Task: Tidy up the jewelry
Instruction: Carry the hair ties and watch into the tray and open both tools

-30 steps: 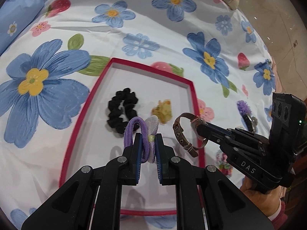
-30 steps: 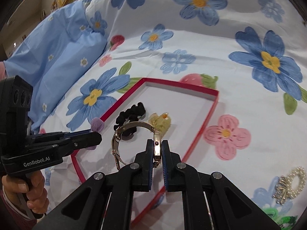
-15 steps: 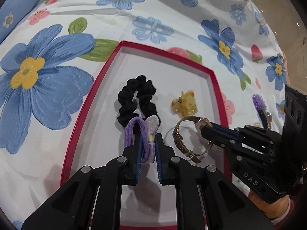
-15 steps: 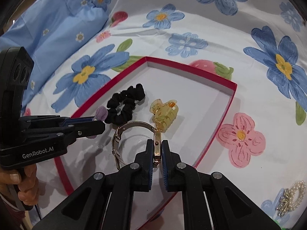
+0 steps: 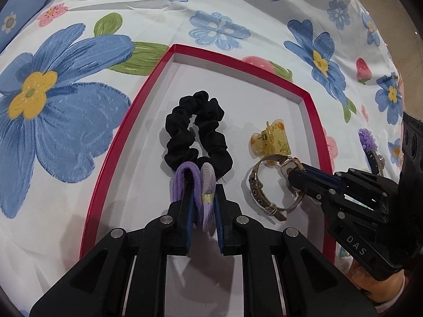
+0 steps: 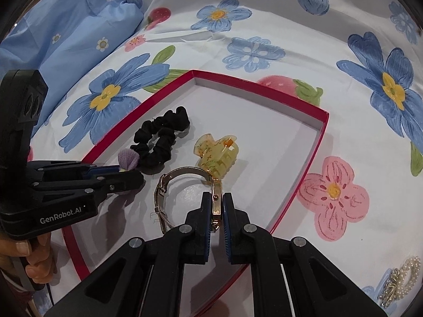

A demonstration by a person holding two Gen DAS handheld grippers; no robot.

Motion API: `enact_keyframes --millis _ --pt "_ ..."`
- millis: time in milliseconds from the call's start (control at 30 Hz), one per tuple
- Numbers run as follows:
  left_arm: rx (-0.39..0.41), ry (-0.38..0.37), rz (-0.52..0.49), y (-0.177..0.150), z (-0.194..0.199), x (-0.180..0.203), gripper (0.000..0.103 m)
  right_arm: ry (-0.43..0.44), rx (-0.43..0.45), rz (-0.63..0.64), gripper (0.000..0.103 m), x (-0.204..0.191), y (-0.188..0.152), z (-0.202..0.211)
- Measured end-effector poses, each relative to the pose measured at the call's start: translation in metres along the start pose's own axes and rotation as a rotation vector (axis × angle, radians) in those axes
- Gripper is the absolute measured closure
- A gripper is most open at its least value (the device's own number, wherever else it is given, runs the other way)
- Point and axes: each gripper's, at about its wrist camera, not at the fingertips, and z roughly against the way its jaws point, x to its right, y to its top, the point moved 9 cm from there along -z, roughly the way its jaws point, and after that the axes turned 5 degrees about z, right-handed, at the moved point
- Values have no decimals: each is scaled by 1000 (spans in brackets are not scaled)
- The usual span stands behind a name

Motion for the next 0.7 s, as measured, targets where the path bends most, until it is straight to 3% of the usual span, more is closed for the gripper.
enact_keyframes --millis 67,133,200,300,400,467,700 --pt "0 3 -4 0 0 1 85 12 -4 2 90 -1 0 -1" --pt "11 13 -3 0 3 0 69 15 -5 3 89 -2 0 0" --pt "18 13 2 1 5 -1 62 22 -4 -3 89 -1 -1 1" --pt "25 7 15 1 10 -3 61 28 -1 -17 88 0 -1 4" --pt "31 4 19 1 15 -3 52 40 9 -31 80 0 -2 8" --pt "36 1 18 0 18 -2 52 48 23 -39 75 -1 -1 14" --pt "51 -1 20 -6 33 2 50 65 84 -76 76 0 -4 45"
